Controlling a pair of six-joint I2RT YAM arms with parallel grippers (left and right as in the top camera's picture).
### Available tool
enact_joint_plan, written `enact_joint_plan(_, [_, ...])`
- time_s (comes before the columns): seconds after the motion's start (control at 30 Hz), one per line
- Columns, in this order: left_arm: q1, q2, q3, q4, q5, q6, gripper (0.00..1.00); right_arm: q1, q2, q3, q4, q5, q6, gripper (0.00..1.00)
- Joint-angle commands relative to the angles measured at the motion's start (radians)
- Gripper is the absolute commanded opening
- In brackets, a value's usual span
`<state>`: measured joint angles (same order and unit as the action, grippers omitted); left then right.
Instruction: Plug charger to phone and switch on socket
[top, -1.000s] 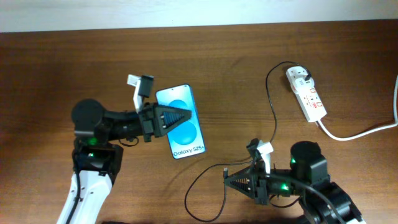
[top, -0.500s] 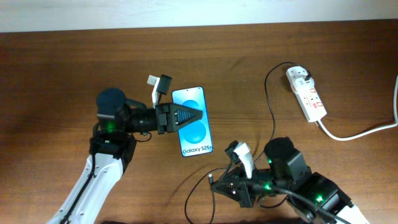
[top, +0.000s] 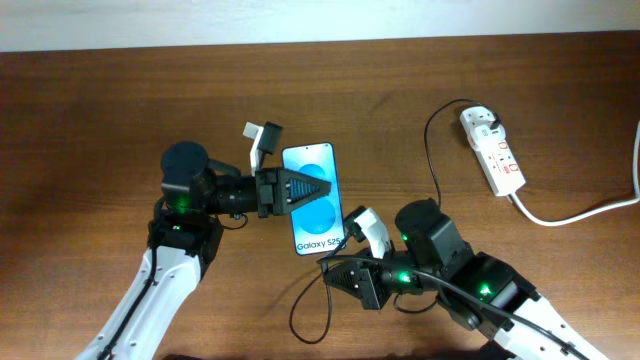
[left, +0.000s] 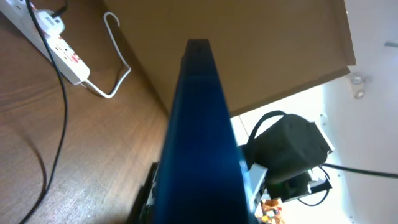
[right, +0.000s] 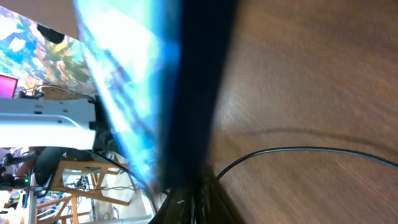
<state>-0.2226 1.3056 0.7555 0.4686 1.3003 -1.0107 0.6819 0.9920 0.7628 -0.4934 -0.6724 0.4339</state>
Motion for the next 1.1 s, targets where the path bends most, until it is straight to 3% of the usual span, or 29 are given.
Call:
enact_joint_plan(0.0, [-0.004, 0.000, 0.013, 0.010, 0.024, 0.021, 0.00, 0.007, -0.005, 0.051, 0.003, 0.004, -0.019, 0.04])
enact_joint_plan(1.07, [-0.004, 0.000, 0.013, 0.009, 0.021, 0.021, 0.00, 0.034, -0.057, 0.057, 0.000, 0.057, -0.014, 0.04])
